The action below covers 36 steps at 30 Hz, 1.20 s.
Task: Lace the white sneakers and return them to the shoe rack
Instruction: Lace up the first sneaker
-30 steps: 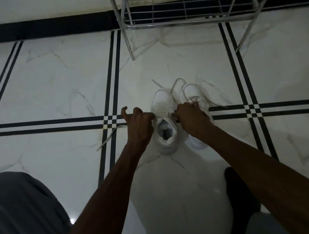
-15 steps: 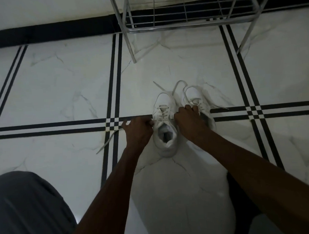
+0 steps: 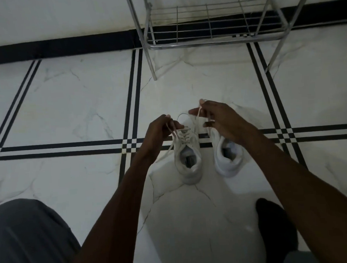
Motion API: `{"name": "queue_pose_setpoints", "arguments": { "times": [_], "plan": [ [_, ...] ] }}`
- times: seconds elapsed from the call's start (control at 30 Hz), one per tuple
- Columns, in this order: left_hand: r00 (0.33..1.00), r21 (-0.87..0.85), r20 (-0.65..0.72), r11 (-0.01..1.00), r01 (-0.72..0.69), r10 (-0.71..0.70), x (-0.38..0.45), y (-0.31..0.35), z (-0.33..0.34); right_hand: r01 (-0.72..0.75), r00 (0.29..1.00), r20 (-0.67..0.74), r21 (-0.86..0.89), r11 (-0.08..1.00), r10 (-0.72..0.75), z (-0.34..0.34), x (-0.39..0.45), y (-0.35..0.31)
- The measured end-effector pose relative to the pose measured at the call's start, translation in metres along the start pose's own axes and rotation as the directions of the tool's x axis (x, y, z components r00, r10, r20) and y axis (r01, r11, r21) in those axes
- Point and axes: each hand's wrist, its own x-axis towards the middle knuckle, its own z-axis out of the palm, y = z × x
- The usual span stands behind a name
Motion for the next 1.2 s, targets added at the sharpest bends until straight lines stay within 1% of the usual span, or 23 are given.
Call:
{"name": "queue_pose_setpoints", "arguments": {
  "times": [0.07, 0.1, 0.23, 0.33, 0.4, 0.47, 0.53, 0.6, 0.67, 0.77, 0.83, 0.93, 0.97, 1.0, 1.1, 1.13, 1.2],
  "plan": [
    [0.999, 0.042, -0.01, 0.999, -0.031, 0.031, 0.003, -0.003, 0.006, -0.011, 1.0, 0.005, 0.097, 0.995, 0.011, 0.01, 0.003, 0.007],
    [0.998, 0.073, -0.017, 0.996, -0.051, 0.053, 0.004, -0.004, 0.009, -0.018, 1.0, -0.002, 0.099, 0.995, 0.018, 0.015, 0.004, 0.01],
    [0.991, 0.164, 0.022, 0.977, -0.134, 0.132, 0.004, -0.006, 0.017, 0.013, 0.997, -0.075, -0.07, 0.997, -0.018, 0.028, 0.006, 0.031],
    [0.986, 0.25, 0.045, 0.954, -0.167, 0.161, 0.004, -0.009, 0.016, 0.023, 0.996, -0.079, -0.186, 0.982, -0.038, 0.031, 0.006, 0.038],
    [0.982, 0.305, 0.058, 0.934, -0.186, 0.177, 0.005, -0.011, 0.014, 0.028, 0.995, -0.089, -0.228, 0.973, -0.049, 0.032, 0.007, 0.04],
    [0.98, 0.359, 0.068, 0.912, -0.197, 0.185, 0.007, -0.012, 0.012, 0.009, 0.989, -0.145, -0.202, 0.979, -0.04, 0.032, 0.009, 0.042],
    [0.978, 0.411, 0.082, 0.887, -0.209, 0.192, 0.007, -0.013, 0.011, -0.044, 0.974, -0.226, -0.126, 0.991, 0.015, 0.033, 0.013, 0.043],
    [0.974, 0.441, 0.089, 0.869, -0.224, 0.206, 0.007, -0.012, 0.012, -0.091, 0.959, -0.274, -0.072, 0.993, 0.068, 0.034, 0.016, 0.043],
    [0.972, 0.45, 0.081, 0.862, -0.233, 0.221, 0.006, -0.011, 0.012, -0.088, 0.963, -0.262, -0.065, 0.994, 0.068, 0.035, 0.016, 0.041],
    [0.977, 0.438, 0.051, 0.874, -0.209, 0.208, 0.008, -0.009, 0.014, -0.021, 0.978, -0.21, -0.098, 0.995, 0.0, 0.036, 0.015, 0.042],
    [0.983, 0.471, 0.026, 0.865, -0.173, 0.182, 0.01, -0.01, 0.016, 0.028, 0.988, -0.146, -0.187, 0.982, -0.056, 0.034, 0.016, 0.045],
    [0.986, 0.51, 0.009, 0.847, -0.149, 0.168, 0.013, -0.012, 0.018, 0.057, 0.998, -0.024, -0.252, 0.966, -0.065, 0.03, 0.015, 0.042],
    [0.984, 0.522, 0.016, 0.838, -0.159, 0.177, 0.014, -0.013, 0.018, 0.055, 0.998, -0.017, -0.242, 0.969, -0.061, 0.031, 0.013, 0.04],
    [0.983, 0.533, 0.028, 0.829, -0.171, 0.184, 0.014, -0.013, 0.018, 0.054, 0.997, -0.039, -0.228, 0.972, -0.064, 0.033, 0.012, 0.038],
    [0.983, 0.533, 0.058, 0.827, -0.177, 0.173, 0.013, -0.015, 0.019, 0.052, 0.973, -0.214, -0.164, 0.985, -0.087, 0.042, 0.011, 0.037],
    [0.986, 0.514, 0.06, 0.842, -0.164, 0.155, 0.013, -0.016, 0.019, 0.047, 0.963, -0.26, -0.116, 0.992, -0.076, 0.045, 0.012, 0.037],
    [0.994, 0.455, 0.033, 0.883, -0.111, 0.108, 0.014, -0.021, 0.017, 0.044, 0.957, -0.29, 0.043, 0.998, -0.03, 0.049, 0.013, 0.038]
  ]
}}
